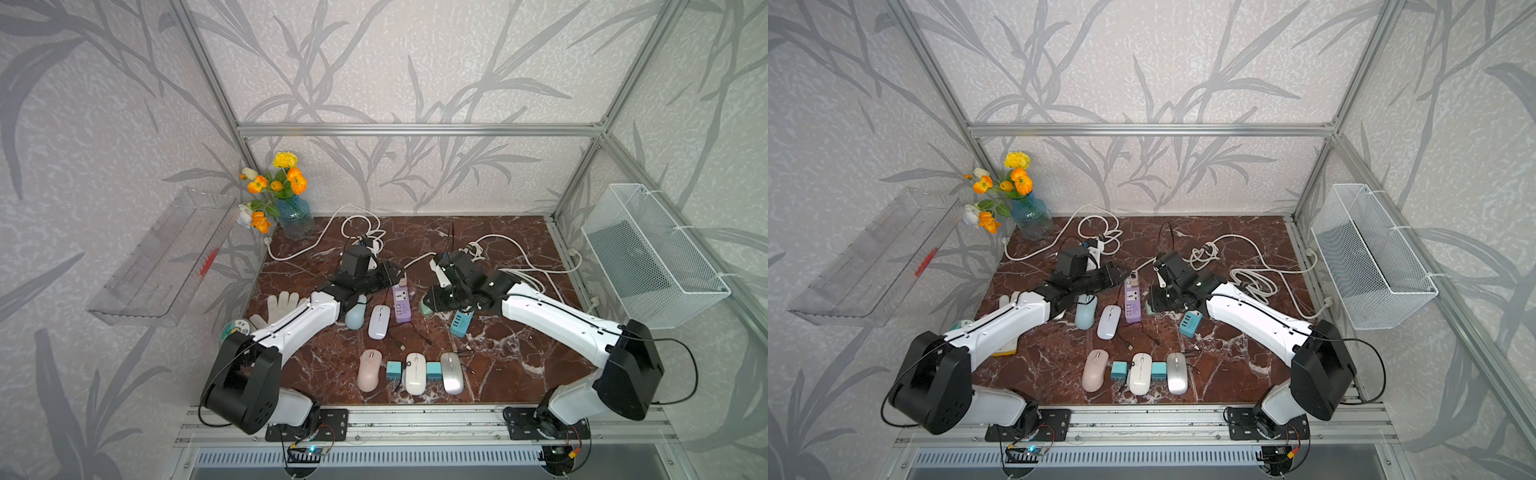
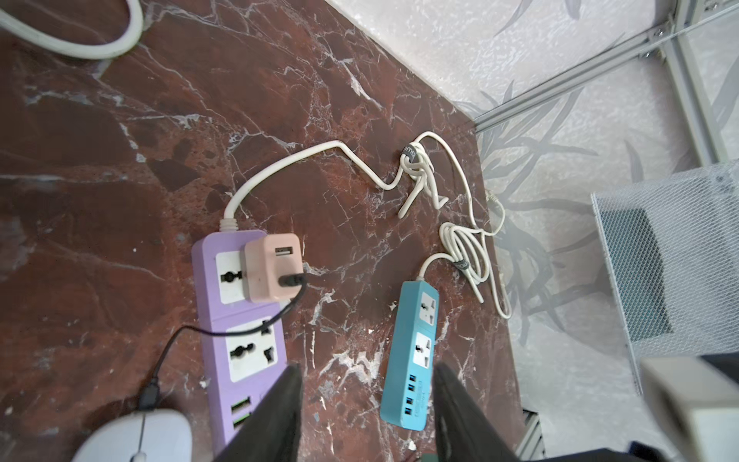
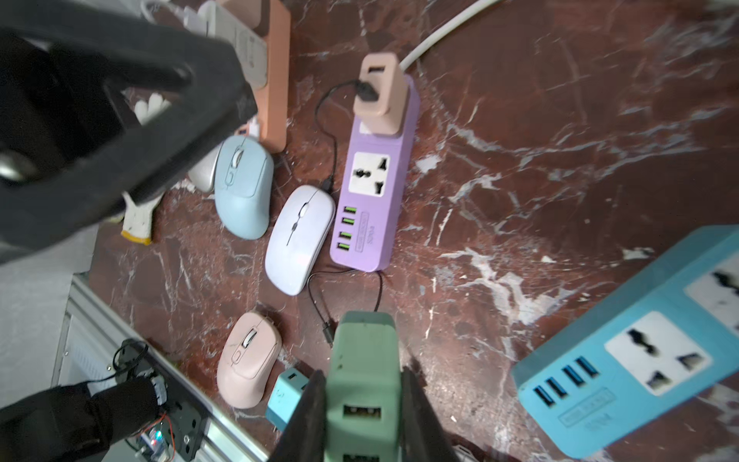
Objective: Unplug the wireless mouse
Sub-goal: Place the plug at the center of the board.
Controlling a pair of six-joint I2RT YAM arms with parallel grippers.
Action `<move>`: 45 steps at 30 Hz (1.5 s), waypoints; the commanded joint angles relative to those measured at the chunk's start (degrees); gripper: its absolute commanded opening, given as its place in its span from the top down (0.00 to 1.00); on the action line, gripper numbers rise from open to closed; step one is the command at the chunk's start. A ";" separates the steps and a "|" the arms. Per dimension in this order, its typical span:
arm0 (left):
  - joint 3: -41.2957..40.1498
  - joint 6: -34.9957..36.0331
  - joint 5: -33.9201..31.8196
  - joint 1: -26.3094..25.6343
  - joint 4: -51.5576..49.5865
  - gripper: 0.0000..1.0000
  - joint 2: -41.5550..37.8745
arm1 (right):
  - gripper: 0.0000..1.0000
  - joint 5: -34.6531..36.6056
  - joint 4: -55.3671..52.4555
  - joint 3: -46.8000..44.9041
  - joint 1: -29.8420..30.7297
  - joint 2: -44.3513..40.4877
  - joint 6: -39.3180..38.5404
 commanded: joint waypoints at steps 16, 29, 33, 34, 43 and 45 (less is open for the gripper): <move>-9.68 9.14 -26.16 0.54 -26.84 0.06 -25.00 | 1.00 -9.96 15.33 -8.02 3.33 9.17 5.06; -10.11 8.48 -25.13 0.58 -26.84 0.06 -23.58 | 0.90 -8.70 14.72 -11.12 -0.40 13.26 5.07; -10.20 8.45 -24.32 0.63 -26.62 0.06 -23.01 | 0.81 -9.87 15.17 -12.79 -1.05 13.63 4.92; -10.21 8.45 -24.08 0.63 -26.66 0.07 -22.87 | 0.75 -9.88 15.35 -13.22 -1.05 13.50 4.93; -10.16 9.16 -23.09 0.61 -27.43 0.06 -22.02 | 0.55 -6.57 12.08 -15.28 -3.74 6.29 3.81; -9.65 9.65 -22.92 0.60 -28.20 0.06 -21.49 | 0.55 -6.13 11.04 -14.70 -4.12 4.45 1.96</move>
